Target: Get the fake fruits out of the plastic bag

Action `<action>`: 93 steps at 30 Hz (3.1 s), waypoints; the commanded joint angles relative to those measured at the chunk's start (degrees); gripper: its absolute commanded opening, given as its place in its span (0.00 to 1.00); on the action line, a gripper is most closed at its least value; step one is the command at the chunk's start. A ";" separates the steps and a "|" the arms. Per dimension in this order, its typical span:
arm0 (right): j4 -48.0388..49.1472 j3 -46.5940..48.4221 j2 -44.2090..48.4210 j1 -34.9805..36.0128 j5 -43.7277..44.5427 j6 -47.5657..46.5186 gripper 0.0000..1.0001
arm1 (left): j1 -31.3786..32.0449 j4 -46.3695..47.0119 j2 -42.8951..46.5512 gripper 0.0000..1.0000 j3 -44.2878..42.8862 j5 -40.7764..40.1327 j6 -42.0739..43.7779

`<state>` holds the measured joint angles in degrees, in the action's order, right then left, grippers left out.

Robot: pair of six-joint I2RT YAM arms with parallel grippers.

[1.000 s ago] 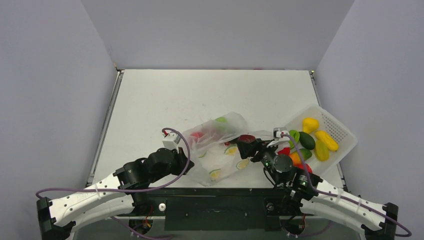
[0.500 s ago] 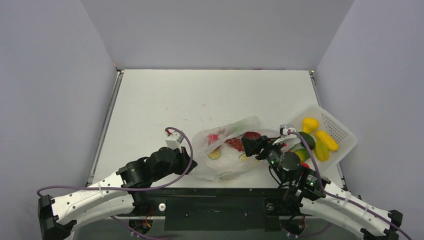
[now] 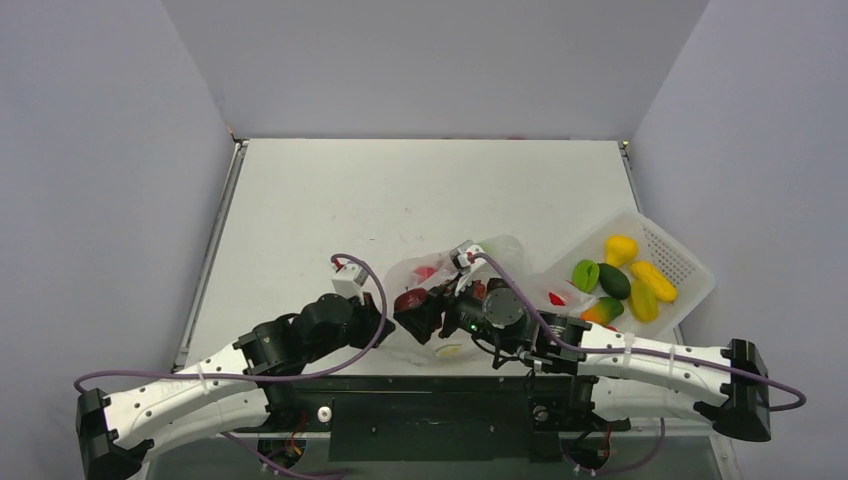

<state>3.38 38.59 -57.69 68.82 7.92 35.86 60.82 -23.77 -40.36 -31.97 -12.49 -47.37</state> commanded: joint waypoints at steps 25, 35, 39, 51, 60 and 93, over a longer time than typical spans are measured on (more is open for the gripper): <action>-25.66 -4.62 15.81 -71.36 9.91 0.21 0.00 | -0.30 -0.20 0.69 0.00 -1.24 -1.48 1.20; -15.62 -11.50 4.76 -84.56 -7.33 1.32 0.23 | -0.35 -0.19 1.10 0.00 -0.87 -0.63 0.67; -16.97 -12.03 8.57 -85.85 -1.71 2.04 0.46 | -0.41 -0.31 1.14 0.00 -0.92 -0.88 0.93; -24.47 -9.17 19.38 -85.81 4.36 -0.55 0.91 | -0.43 0.44 0.95 0.00 -0.73 0.17 1.15; -26.13 -6.03 28.46 -78.74 2.61 -2.69 0.91 | -0.39 1.71 0.49 0.00 -0.83 0.88 1.50; -24.59 21.60 2.13 -6.92 26.29 -6.64 0.84 | -58.12 -7.04 -28.66 0.00 -39.29 20.14 26.19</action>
<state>-23.27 56.66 -53.52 58.46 30.41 30.61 4.58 -33.17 -71.29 -71.33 3.53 -20.32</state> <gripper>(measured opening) 0.841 0.006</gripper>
